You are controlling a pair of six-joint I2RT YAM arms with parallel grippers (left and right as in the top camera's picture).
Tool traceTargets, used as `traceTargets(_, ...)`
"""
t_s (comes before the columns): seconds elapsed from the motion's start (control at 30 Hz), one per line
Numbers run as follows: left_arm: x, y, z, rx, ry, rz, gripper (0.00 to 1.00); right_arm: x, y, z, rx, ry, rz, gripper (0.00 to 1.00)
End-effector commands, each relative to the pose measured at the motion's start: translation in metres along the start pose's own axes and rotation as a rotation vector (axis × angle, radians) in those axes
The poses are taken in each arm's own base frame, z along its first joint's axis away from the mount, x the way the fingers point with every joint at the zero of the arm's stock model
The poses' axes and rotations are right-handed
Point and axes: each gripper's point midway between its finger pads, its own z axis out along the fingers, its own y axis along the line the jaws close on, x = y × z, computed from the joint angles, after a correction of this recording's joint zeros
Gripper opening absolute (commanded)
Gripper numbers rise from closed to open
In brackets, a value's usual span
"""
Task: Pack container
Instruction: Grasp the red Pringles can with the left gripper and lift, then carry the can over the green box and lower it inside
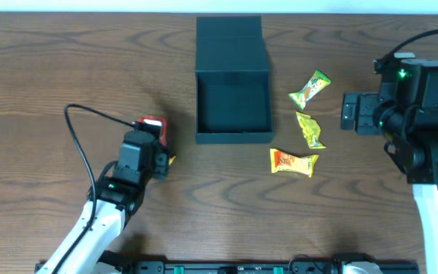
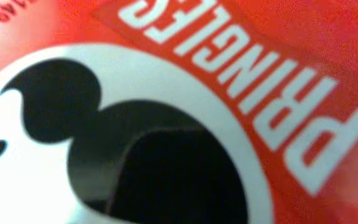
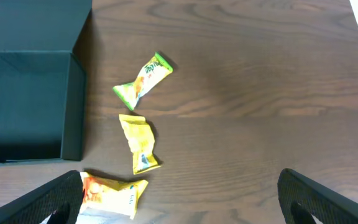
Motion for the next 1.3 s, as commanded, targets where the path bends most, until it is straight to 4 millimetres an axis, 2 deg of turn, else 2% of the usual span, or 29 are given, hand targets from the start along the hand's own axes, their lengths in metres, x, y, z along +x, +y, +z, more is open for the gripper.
traceTargets(0.0,-0.038,-0.015,-0.026,0.033,-0.036,-0.028,0.57,-0.005,-0.002,0.003,0.011,-0.007,0.021,0.99)
traceTargets(0.17,-0.055,-0.023,-0.057,0.043,0.022,-0.021,0.5,-0.008,-0.002,0.003,0.01,-0.016,0.022,0.99)
traceTargets(0.37,-0.072,-0.023,-0.088,0.052,0.055,-0.066,0.5,-0.006,-0.002,0.003,0.01,-0.008,0.021,0.99)
traceTargets(0.57,-0.076,-0.053,-0.106,0.221,0.136,-0.178,0.48,0.003,-0.002,0.003,0.009,0.027,0.016,0.99)
traceTargets(0.7,-0.077,-0.068,-0.105,0.249,0.181,-0.185,0.47,0.007,-0.002,0.003,0.009,0.043,0.014,0.99)
traceTargets(0.8,-0.081,-0.093,-0.103,0.277,0.23,-0.123,0.45,0.007,-0.002,0.003,0.009,0.044,0.014,0.99)
traceTargets(0.97,-0.09,-0.121,-0.092,0.295,0.289,-0.049,0.41,0.008,-0.002,0.003,0.009,0.047,0.013,0.99)
traceTargets(1.03,-0.094,-0.127,-0.085,0.291,0.312,-0.034,0.38,0.009,-0.002,0.003,0.009,0.051,0.012,0.99)
traceTargets(1.27,-0.098,-0.136,-0.061,0.252,0.442,0.026,0.38,0.009,-0.002,0.003,0.009,0.054,0.012,0.99)
